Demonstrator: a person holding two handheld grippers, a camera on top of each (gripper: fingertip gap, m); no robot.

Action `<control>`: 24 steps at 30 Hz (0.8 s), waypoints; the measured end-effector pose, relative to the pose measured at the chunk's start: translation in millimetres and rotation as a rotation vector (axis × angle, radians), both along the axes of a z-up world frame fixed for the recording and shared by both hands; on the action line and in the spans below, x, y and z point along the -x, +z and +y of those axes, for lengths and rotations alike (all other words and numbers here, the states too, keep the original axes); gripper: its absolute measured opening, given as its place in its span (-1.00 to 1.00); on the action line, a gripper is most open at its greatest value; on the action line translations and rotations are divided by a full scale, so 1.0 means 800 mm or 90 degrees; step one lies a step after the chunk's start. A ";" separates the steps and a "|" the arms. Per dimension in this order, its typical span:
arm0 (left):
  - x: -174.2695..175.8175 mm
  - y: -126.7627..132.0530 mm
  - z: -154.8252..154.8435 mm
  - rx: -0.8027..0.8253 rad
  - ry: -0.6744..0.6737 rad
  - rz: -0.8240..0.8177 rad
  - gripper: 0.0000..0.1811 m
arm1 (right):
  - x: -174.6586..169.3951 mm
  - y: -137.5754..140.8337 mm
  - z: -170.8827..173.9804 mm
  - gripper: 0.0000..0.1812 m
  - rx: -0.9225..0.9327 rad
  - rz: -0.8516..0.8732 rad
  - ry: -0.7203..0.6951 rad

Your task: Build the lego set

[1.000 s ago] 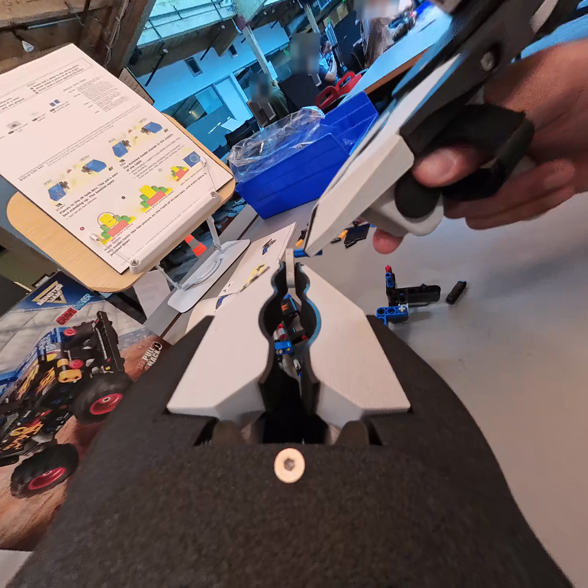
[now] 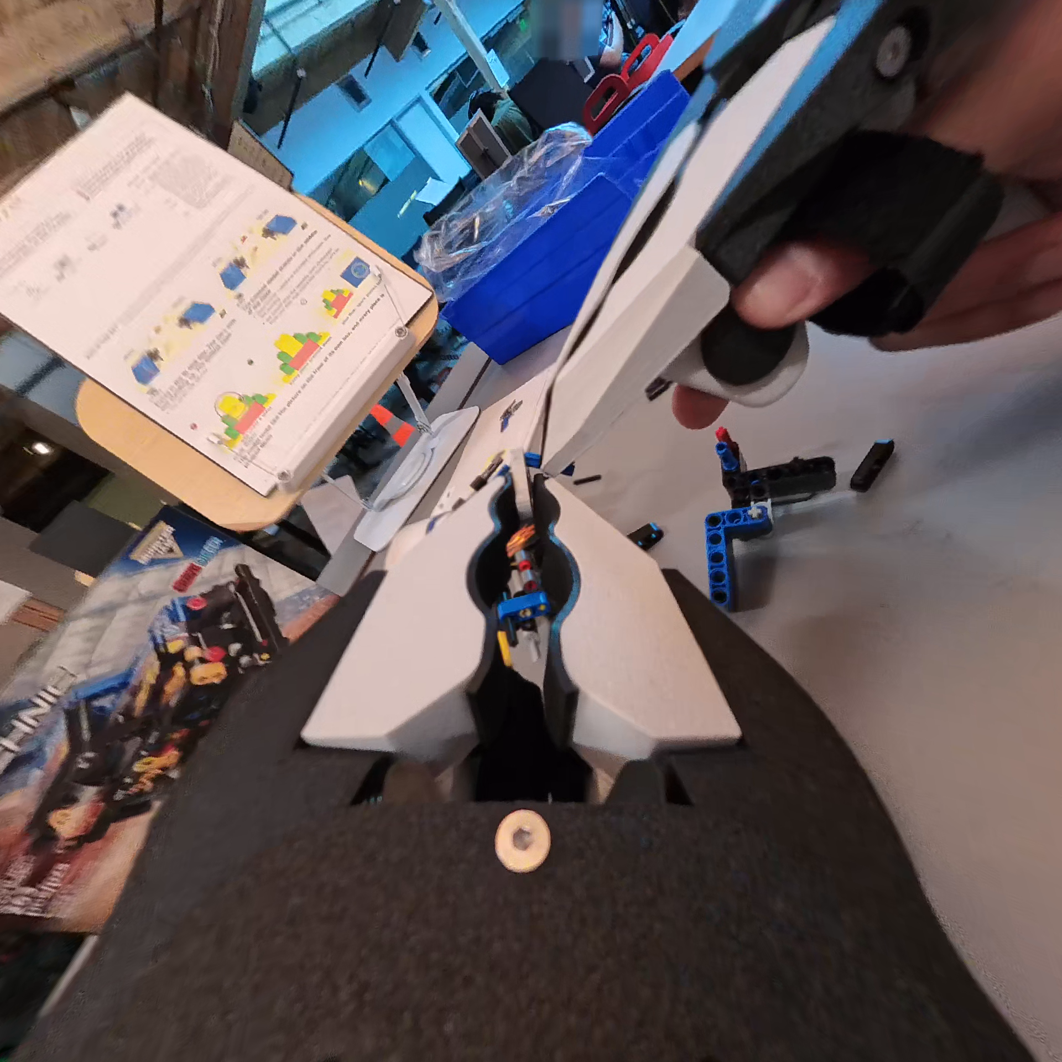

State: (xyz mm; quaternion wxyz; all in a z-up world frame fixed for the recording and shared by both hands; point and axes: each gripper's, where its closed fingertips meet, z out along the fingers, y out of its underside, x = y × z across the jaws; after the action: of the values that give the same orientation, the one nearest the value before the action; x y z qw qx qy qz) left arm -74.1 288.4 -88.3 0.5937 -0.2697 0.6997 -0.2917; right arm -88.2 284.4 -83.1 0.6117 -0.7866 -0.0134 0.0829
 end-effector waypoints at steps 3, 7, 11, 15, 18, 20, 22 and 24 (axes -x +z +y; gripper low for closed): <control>0.001 -0.005 0.000 -0.101 0.004 -0.008 -0.98 | 0.001 -0.004 -0.004 -0.96 0.015 0.006 0.011; 0.001 -0.009 0.000 -0.217 0.019 -0.020 -0.98 | 0.001 -0.011 -0.008 -0.96 0.031 -0.036 0.010; 0.002 -0.009 -0.002 -0.176 0.005 -0.005 -0.98 | 0.003 -0.010 -0.008 -0.97 0.019 -0.051 0.020; 0.002 -0.011 -0.002 -0.150 0.000 0.006 -0.98 | 0.003 -0.009 -0.008 -0.97 0.012 -0.034 0.021; 0.002 -0.013 -0.002 -0.149 -0.001 0.010 -0.98 | 0.002 -0.010 -0.008 -0.97 0.013 -0.030 0.021; 0.003 -0.013 -0.003 -0.118 -0.011 0.024 -0.98 | 0.003 -0.008 -0.008 -0.97 0.008 -0.036 0.021; 0.004 -0.014 -0.005 -0.073 -0.028 0.039 -0.98 | 0.004 -0.008 -0.008 -0.97 0.007 -0.069 0.016; 0.004 -0.014 -0.006 -0.044 -0.039 0.048 -0.98 | 0.004 -0.006 -0.008 -0.97 0.012 -0.079 0.014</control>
State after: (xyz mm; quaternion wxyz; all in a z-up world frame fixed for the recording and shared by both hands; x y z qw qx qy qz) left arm -77.4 283.4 -99.3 0.5667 -0.2382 0.7393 -0.2749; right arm -91.4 277.8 -87.7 0.6014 -0.7957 -0.0592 0.0406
